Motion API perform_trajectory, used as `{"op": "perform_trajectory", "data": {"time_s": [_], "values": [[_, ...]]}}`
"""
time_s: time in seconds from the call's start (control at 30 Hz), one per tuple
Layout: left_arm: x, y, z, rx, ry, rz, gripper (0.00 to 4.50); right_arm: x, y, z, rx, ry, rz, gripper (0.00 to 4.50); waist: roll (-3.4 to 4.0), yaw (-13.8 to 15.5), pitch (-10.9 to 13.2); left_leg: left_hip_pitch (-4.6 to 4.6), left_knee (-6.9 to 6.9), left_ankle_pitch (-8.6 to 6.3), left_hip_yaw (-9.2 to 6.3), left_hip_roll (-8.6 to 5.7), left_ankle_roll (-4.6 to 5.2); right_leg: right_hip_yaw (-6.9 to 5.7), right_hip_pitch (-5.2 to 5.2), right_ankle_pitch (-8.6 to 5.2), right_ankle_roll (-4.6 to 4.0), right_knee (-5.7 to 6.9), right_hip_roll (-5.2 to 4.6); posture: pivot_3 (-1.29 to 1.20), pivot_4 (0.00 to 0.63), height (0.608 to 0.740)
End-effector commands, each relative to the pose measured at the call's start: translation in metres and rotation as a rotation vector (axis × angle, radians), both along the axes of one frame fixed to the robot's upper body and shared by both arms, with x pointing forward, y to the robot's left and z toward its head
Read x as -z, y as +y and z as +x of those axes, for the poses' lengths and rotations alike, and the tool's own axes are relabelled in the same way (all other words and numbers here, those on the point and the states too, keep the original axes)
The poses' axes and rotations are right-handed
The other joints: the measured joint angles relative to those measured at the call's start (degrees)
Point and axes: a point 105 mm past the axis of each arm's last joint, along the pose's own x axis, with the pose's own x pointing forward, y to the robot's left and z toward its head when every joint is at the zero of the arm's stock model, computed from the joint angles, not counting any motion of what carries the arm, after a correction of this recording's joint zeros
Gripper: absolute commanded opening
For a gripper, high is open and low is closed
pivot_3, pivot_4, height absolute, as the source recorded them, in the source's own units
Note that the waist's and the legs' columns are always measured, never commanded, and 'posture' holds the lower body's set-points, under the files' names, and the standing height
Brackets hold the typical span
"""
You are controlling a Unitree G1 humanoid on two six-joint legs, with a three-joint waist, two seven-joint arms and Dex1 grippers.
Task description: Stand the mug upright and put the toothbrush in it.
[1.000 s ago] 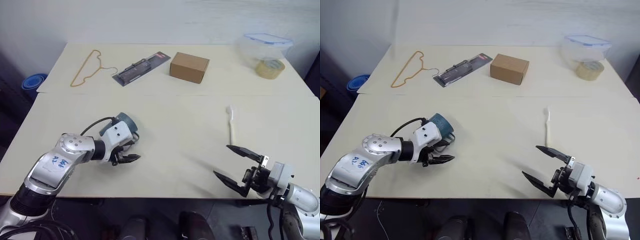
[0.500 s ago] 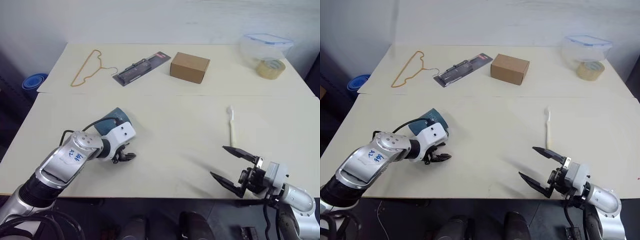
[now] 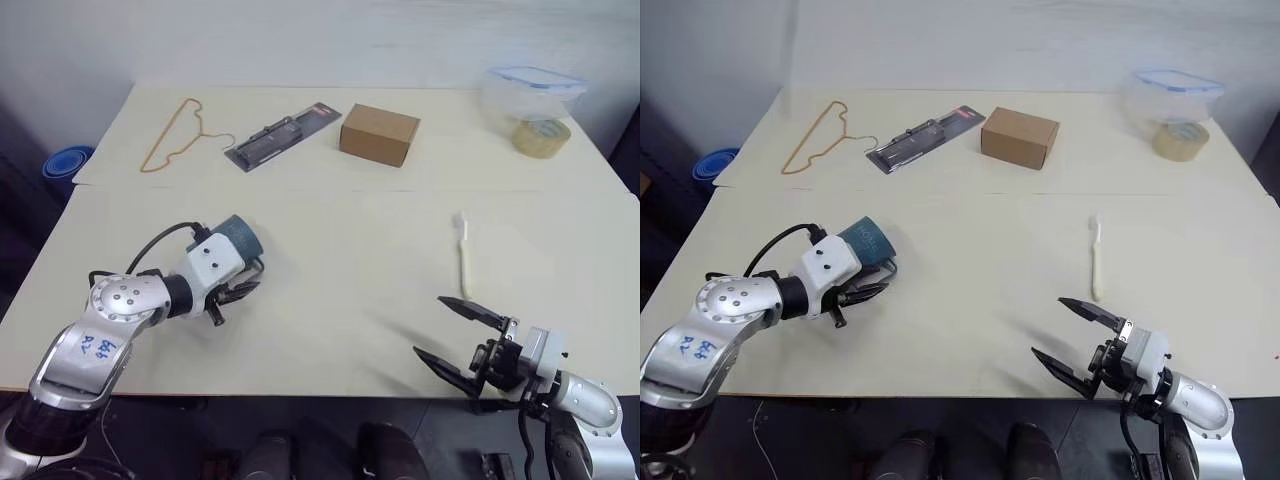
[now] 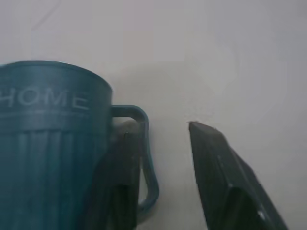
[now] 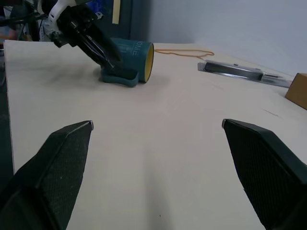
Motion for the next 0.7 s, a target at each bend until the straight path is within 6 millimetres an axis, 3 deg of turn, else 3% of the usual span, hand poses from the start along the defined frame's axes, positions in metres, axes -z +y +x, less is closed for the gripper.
{"op": "perform_trajectory", "data": {"time_s": [0.03,0.27,0.43,0.57,0.7], "values": [[-0.005,-0.003,-0.004,-0.045,-0.051,0.018,2.68,-0.006,0.000,-0.001,-0.012,-0.017,-0.001,4.50,0.00,-0.03,0.00,0.00,0.00,0.00,-0.01,-0.01,0.00,0.00,0.00,0.00,0.00,0.00,-0.02,0.00,0.150,0.740],[0.024,0.007,0.010,-0.188,-0.003,0.159,2.68,-0.010,0.006,0.004,-0.050,-0.019,0.000,4.50,0.00,-0.15,0.00,0.01,-0.01,-0.01,0.01,0.02,-0.03,-0.03,-0.01,0.00,0.00,0.01,0.07,0.00,0.150,0.740],[0.018,0.006,0.026,-0.244,-0.022,0.135,2.68,-0.012,0.005,0.006,-0.053,-0.021,-0.001,4.50,-0.02,0.00,0.01,-0.01,-0.01,-0.01,-0.02,0.00,-0.02,-0.05,-0.01,0.00,0.00,0.03,0.06,0.00,0.150,0.740],[0.029,0.010,0.026,-0.245,0.055,0.149,2.68,-0.012,0.005,0.004,-0.049,-0.017,-0.002,4.50,-0.02,-0.14,0.01,-0.03,-0.02,-0.01,-0.01,0.01,-0.02,-0.09,-0.05,0.00,0.00,0.01,0.07,0.00,0.150,0.740],[0.034,0.018,0.040,-0.296,0.095,0.135,2.68,-0.010,0.007,0.004,-0.045,-0.016,0.002,4.50,-0.02,-0.15,0.01,0.03,-0.02,-0.01,0.06,0.01,-0.02,-0.17,-0.03,0.00,0.00,0.05,0.10,0.00,0.150,0.740]]}}
